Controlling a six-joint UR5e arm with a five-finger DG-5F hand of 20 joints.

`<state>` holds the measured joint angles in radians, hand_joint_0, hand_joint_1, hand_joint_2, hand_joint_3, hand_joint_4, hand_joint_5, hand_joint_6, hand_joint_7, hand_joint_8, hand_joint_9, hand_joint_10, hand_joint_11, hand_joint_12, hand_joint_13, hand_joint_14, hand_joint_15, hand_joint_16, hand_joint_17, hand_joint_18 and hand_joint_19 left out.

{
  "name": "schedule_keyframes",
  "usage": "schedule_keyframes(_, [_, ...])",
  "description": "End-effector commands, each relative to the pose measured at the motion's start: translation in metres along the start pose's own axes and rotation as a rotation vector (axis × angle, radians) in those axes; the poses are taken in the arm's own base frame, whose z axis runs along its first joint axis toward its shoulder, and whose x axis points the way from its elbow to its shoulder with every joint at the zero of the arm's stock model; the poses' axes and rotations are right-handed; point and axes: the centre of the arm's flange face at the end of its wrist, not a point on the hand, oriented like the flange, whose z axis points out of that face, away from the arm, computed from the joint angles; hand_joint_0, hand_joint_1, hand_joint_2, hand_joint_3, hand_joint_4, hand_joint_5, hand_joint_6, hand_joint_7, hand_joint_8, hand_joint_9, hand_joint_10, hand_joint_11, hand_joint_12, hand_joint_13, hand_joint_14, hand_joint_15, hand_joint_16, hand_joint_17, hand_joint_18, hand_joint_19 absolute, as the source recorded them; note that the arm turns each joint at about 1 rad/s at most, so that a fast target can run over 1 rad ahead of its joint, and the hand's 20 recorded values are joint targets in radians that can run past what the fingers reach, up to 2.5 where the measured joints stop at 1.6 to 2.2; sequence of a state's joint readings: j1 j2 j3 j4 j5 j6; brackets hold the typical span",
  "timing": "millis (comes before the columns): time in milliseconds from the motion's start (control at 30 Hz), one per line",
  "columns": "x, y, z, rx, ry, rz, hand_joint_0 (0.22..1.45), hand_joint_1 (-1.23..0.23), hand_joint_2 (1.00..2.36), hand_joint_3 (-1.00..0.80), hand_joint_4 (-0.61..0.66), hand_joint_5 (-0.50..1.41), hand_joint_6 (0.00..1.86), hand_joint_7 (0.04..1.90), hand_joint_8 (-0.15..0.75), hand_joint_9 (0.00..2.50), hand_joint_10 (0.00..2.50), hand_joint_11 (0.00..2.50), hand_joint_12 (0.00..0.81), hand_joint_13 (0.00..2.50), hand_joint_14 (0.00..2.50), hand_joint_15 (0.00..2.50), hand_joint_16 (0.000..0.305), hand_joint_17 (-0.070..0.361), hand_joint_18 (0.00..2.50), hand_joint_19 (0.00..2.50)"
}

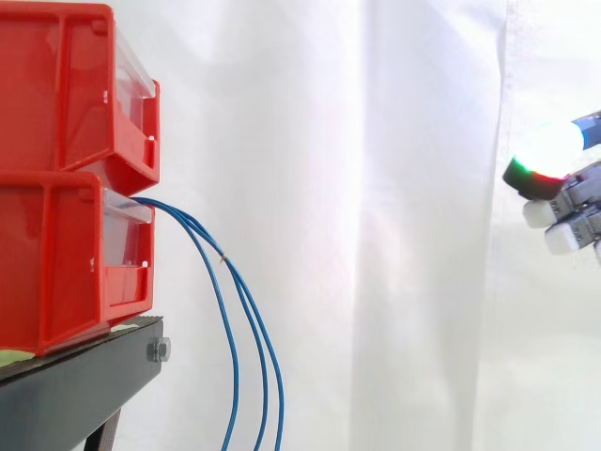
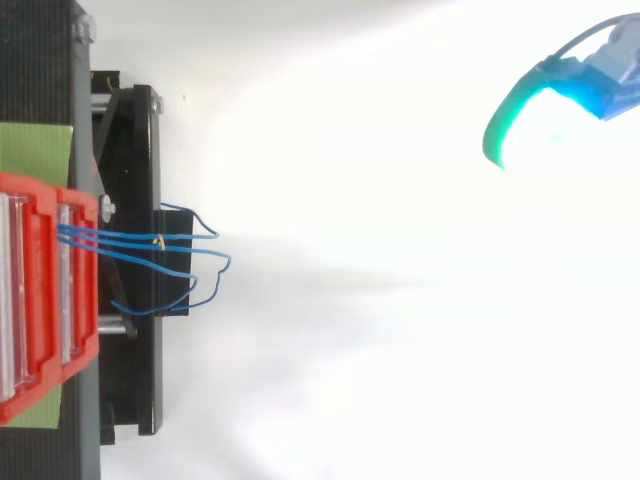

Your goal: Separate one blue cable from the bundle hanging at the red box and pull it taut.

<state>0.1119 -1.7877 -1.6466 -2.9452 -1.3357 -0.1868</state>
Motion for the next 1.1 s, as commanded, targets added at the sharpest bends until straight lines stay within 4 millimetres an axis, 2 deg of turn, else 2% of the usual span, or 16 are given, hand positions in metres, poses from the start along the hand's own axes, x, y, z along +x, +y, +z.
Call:
schedule_keyframes(0, [0.003,-0.001,0.007,-0.032,-0.007,0.006,0.51,-0.77,1.00,-0.50,0.19,-0.24,0.50,0.76,0.241,0.32,0.00,0.11,0.283,0.39,0.00,0.07,0.041,0.092,0.45,0.27])
schedule_keyframes(267, [0.013,-0.021,0.021,-0.021,-0.016,0.006,0.51,-0.77,1.00,-0.50,0.20,-0.24,0.50,0.76,0.242,0.32,0.00,0.12,0.282,0.40,0.00,0.06,0.040,0.090,0.45,0.25])
schedule_keyframes(567, [0.019,-0.019,0.026,-0.051,-0.036,0.008,0.51,-0.76,1.00,-0.50,0.20,-0.24,0.50,0.76,0.244,0.33,0.00,0.11,0.281,0.40,0.00,0.07,0.039,0.089,0.44,0.26])
schedule_keyframes(800, [0.025,-0.027,0.030,-0.034,-0.044,-0.001,0.51,-0.76,1.00,-0.50,0.20,-0.24,0.50,0.76,0.247,0.34,0.00,0.11,0.279,0.40,0.00,0.06,0.039,0.088,0.44,0.26])
schedule_keyframes(833, [0.028,-0.038,0.034,-0.014,-0.045,-0.002,0.51,-0.76,1.00,-0.50,0.20,-0.23,0.50,0.76,0.247,0.34,0.00,0.12,0.279,0.40,0.00,0.06,0.039,0.088,0.44,0.26])
schedule_keyframes(967, [0.036,-0.064,0.047,0.006,-0.042,0.003,0.51,-0.76,1.00,-0.50,0.20,-0.23,0.50,0.76,0.247,0.34,0.00,0.12,0.268,0.40,0.00,0.06,0.038,0.085,0.44,0.23])
schedule_keyframes(1067, [0.040,-0.070,0.055,-0.022,-0.051,0.012,0.51,-0.76,1.00,-0.50,0.20,-0.23,0.50,0.76,0.249,0.35,0.00,0.12,0.266,0.39,0.00,0.05,0.037,0.083,0.43,0.23])
